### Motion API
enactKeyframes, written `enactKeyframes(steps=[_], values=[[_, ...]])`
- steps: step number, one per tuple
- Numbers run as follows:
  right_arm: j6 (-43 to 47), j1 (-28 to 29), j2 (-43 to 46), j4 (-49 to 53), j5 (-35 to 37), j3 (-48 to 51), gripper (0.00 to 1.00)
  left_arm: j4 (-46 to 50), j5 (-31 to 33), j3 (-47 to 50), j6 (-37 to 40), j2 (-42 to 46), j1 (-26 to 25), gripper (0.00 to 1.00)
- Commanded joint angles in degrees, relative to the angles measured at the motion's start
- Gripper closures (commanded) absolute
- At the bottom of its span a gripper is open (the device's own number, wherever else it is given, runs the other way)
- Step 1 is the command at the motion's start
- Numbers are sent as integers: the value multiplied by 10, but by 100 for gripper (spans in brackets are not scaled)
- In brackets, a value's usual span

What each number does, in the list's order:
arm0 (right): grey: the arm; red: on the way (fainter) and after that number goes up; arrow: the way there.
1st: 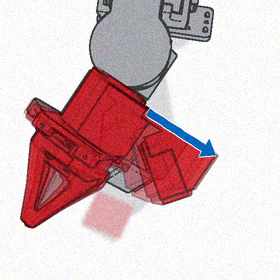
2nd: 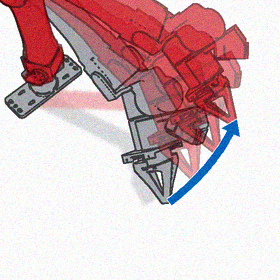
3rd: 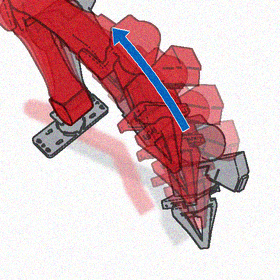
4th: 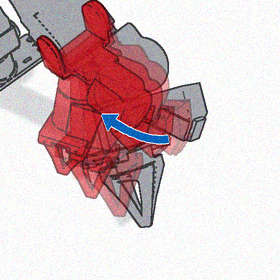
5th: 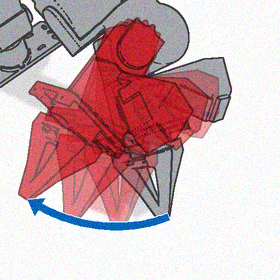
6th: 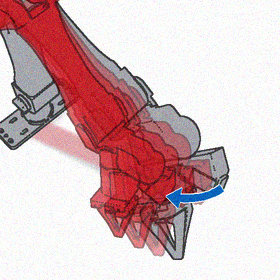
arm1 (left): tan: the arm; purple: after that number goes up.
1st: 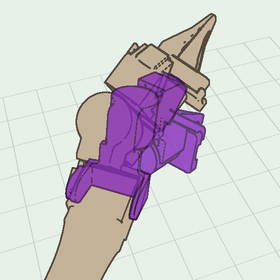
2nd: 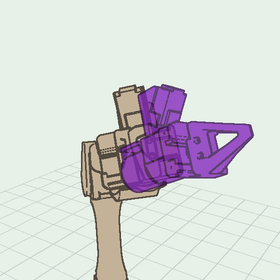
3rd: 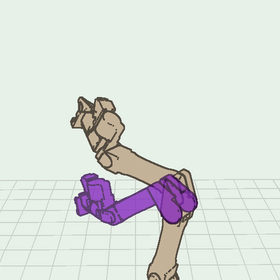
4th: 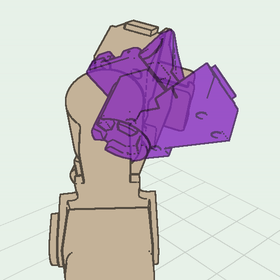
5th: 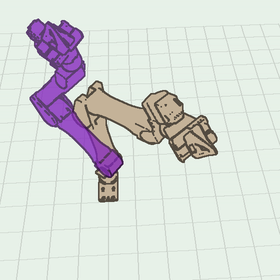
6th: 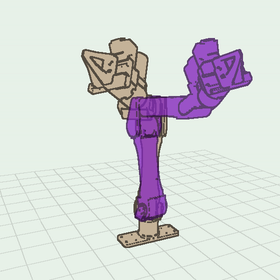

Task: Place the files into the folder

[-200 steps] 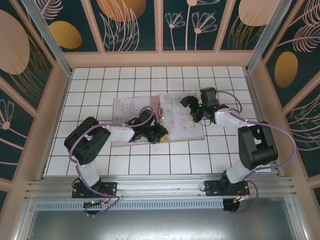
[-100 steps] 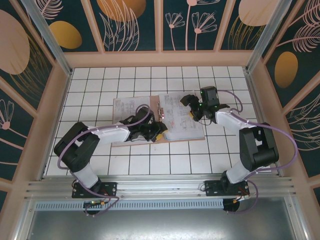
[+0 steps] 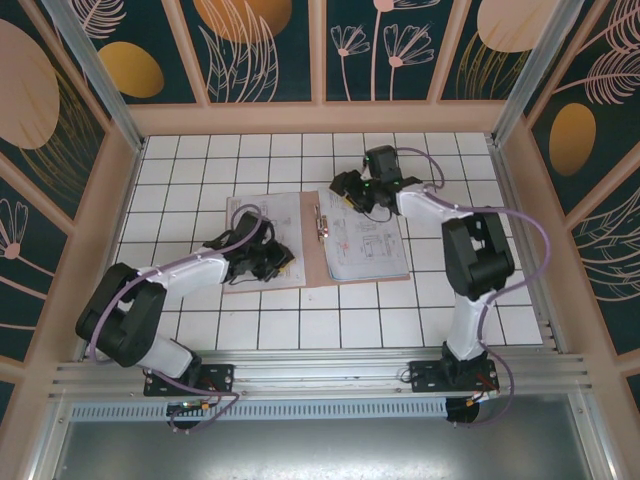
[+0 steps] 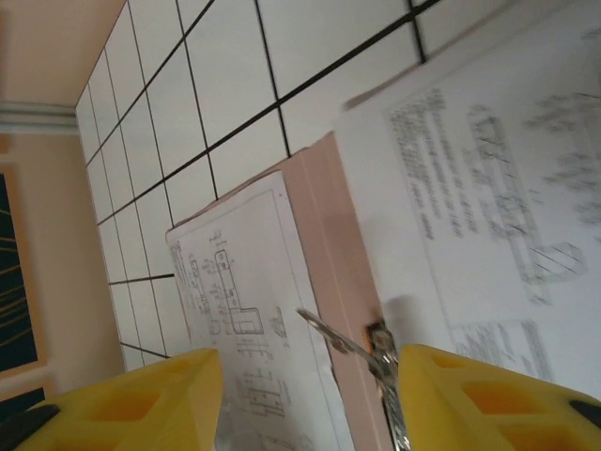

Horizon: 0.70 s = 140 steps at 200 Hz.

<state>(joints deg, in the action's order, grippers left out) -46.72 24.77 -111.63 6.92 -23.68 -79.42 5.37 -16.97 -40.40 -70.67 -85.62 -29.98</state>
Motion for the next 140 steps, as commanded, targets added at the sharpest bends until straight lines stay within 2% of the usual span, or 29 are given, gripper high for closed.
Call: enactKeyframes(steps=[1, 35, 80, 140], values=[[63, 26, -49, 52, -16, -82, 46, 26, 13, 31, 26, 21, 25, 80], [79, 41, -114, 95, -6, -160, 46, 29, 22, 58, 42, 25, 47, 81], [94, 46, -167, 143, -16, -226, 44, -4, 17, 92, 29, 17, 49, 82], [104, 51, -175, 151, -51, -237, 42, -20, 10, 101, 20, 13, 49, 82]])
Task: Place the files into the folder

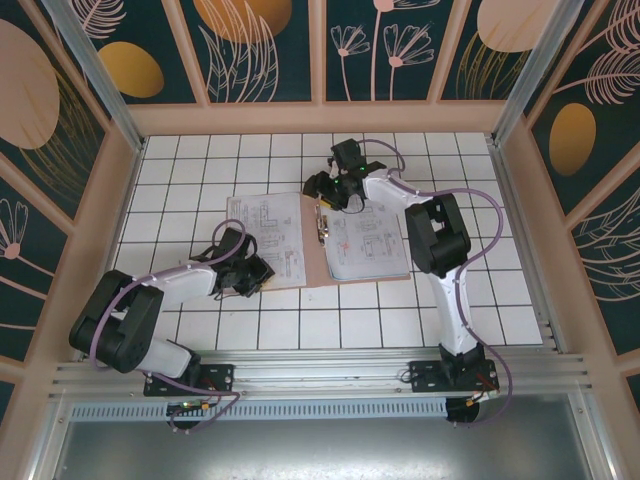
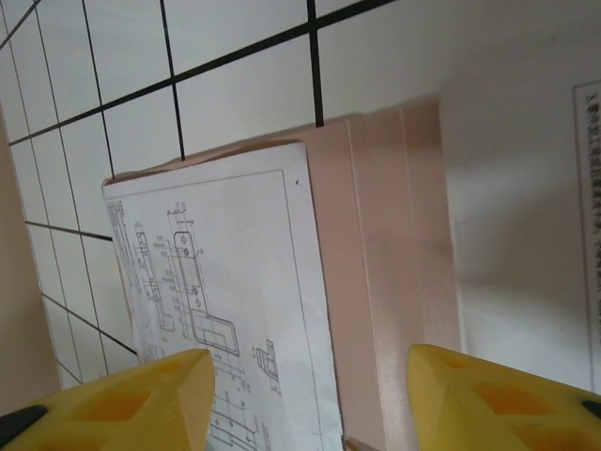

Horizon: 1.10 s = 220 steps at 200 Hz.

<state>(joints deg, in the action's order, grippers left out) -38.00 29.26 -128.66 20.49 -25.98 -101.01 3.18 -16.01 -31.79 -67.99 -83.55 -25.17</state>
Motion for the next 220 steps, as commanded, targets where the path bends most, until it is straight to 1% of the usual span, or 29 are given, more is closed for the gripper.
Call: enactKeyframes(steps=[1, 53, 95, 117, 143, 176, 202, 220], values=[[16, 6, -5, 15, -29, -22, 42, 2, 0, 15, -7, -7, 1, 82], [20, 12, 21, 12, -66, -10, 42, -3, 1, 14, -13, -9, 1, 82], [3, 15, 85, -24, -66, 72, 42, -9, 3, 16, -22, -7, 1, 82], [-13, 17, 134, -50, -57, 135, 42, -12, 3, 16, -26, -7, 1, 82], [-50, 17, 209, -97, -28, 234, 42, -12, 1, 13, -28, -7, 1, 82], [-139, 9, 311, -179, 22, 379, 42, -15, -7, 10, -24, -13, 0, 82], [-214, -5, 378, -249, 30, 478, 42, -24, -16, 10, -35, -13, -6, 82], [-252, -14, 417, -276, 35, 528, 42, -32, -20, 5, -51, -15, -23, 82]])
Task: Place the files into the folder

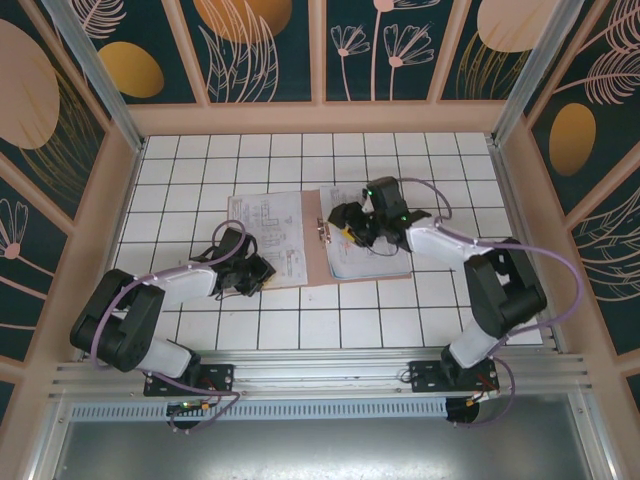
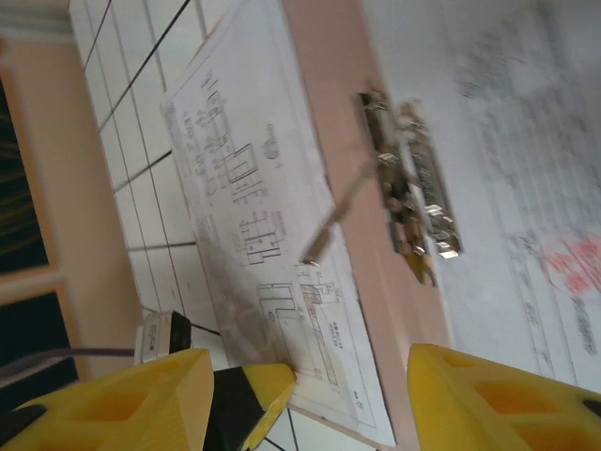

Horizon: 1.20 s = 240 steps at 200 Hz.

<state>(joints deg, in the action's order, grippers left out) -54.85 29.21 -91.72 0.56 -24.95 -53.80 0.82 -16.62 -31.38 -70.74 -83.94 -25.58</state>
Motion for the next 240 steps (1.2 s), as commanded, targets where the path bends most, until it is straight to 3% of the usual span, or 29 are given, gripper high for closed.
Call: enactKeyframes(steps=[1, 39, 78, 110, 177, 240], values=[[-86, -14, 50, -78, 24, 58, 42, -9, -14, 0, -25, -11, -21, 82], [-161, -49, 103, -139, 13, 150, 42, -45, -11, -26, -79, -40, -85, 81], [-170, -76, 116, -153, 0, 175, 42, -66, -13, -75, -99, -89, -141, 81], [-159, -72, 92, -147, -9, 149, 44, -61, -17, -103, -90, -115, -151, 81], [-118, -40, -45, -87, -45, 8, 49, -50, -9, -95, -82, -109, -151, 82], [-120, -16, -114, -53, -52, -55, 64, -45, -3, -90, -83, -99, -151, 82]])
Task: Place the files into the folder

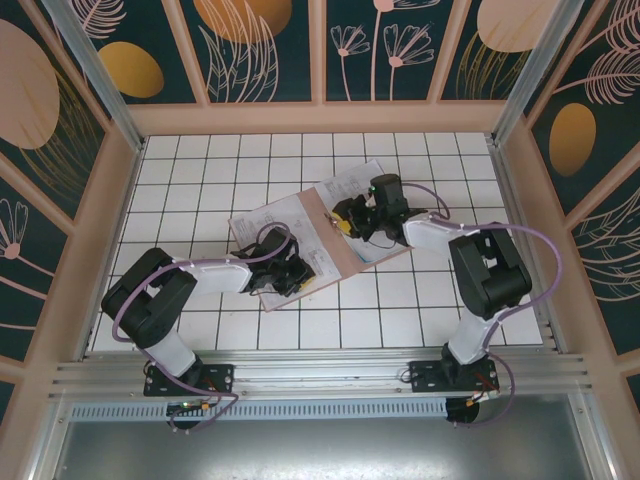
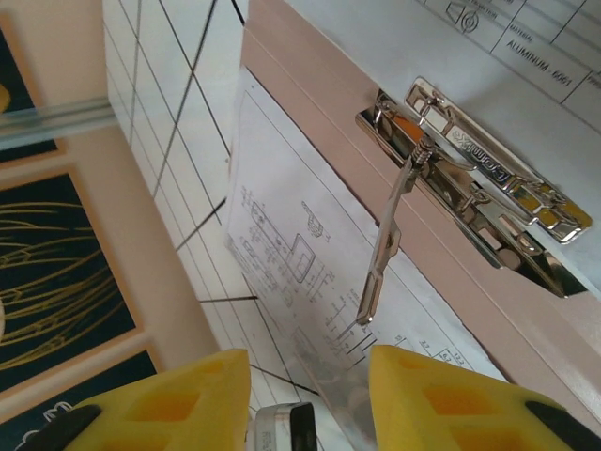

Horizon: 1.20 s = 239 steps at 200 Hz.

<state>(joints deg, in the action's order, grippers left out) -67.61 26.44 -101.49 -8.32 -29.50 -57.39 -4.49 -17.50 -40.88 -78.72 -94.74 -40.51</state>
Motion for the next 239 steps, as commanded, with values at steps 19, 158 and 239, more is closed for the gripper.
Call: enactKeyframes(steps=[19, 158, 239], values=[[8, 13, -20, 51, 2, -21, 66, 13, 6, 5, -2, 12, -2, 82], [7, 0, -47, 52, 22, -38, 83, 52, 25, 1, 8, 45, -1, 81], [9, -1, -41, 55, 21, -31, 89, 75, 31, 10, 18, 67, -2, 80]])
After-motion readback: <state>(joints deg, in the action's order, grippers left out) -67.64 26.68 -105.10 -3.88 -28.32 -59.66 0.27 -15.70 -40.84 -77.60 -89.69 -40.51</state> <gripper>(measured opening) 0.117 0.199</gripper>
